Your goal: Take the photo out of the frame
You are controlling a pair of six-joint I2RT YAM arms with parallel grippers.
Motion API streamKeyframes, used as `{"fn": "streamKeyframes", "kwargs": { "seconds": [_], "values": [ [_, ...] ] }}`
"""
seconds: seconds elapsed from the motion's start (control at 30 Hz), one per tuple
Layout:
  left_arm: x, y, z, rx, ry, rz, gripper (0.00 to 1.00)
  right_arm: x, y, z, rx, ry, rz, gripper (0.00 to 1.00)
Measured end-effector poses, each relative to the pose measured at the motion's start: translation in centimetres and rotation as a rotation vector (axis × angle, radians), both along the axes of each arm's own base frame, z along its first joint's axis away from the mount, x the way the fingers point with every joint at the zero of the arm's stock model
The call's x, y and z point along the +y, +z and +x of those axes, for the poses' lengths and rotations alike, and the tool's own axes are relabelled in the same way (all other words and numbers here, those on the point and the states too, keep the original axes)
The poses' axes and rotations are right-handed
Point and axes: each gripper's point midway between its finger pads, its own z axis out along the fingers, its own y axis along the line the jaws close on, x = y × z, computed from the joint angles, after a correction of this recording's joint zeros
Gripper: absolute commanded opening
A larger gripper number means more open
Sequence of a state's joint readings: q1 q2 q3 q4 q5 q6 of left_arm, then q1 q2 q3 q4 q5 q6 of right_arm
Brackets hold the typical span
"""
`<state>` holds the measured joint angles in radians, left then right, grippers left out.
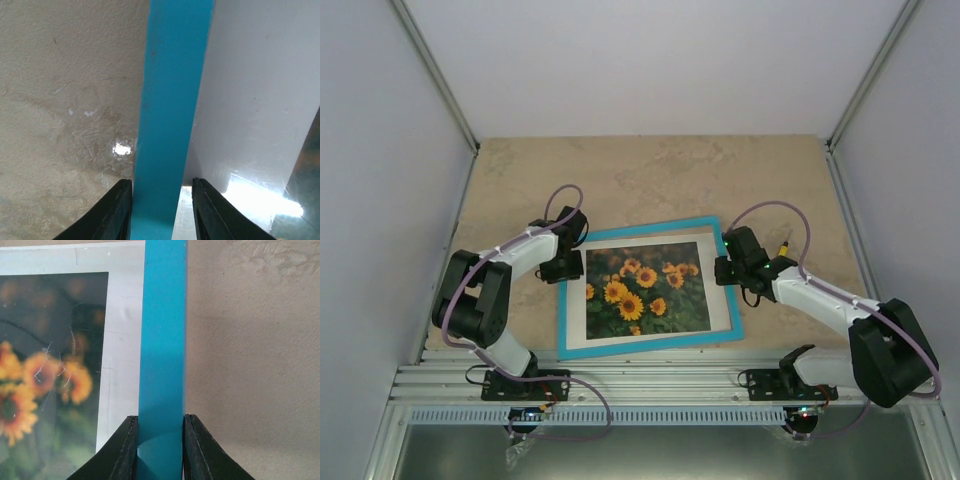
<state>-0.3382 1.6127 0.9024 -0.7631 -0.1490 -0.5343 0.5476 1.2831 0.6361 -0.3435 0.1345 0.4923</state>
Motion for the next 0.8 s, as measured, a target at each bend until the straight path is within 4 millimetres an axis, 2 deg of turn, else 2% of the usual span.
{"fn": "streamKeyframes", "kwargs": {
  "seconds": [0.17, 0.33, 0.57, 0.7, 0.8],
  "values": [
    [0.0, 0.0, 0.0, -0.001, 0.000, 0.004, 0.34, -0.1, -0.3, -0.2, 0.001, -0.004, 0.010, 0.01],
    [0.1, 0.1, 0.0, -0.005, 0.003, 0.009, 0.23, -0.3, -0.3, -0.6, 0.004, -0.016, 0.042, 0.00],
    [-0.1, 0.4, -0.2, -0.005, -0.027, 0.009, 0.09, -0.5, 0.8, -0.1, -0.031, -0.027, 0.097, 0.00],
    [-0.1, 0.7, -0.3, -0.007, -0.027, 0.009, 0.08, -0.5, 0.3, -0.3, -0.022, -0.023, 0.114, 0.01],
    [0.1, 1.0, -0.4, -0.011, -0.026, 0.013, 0.11, -0.3, 0.0, -0.3, -0.016, -0.018, 0.124, 0.00]
  ]
}}
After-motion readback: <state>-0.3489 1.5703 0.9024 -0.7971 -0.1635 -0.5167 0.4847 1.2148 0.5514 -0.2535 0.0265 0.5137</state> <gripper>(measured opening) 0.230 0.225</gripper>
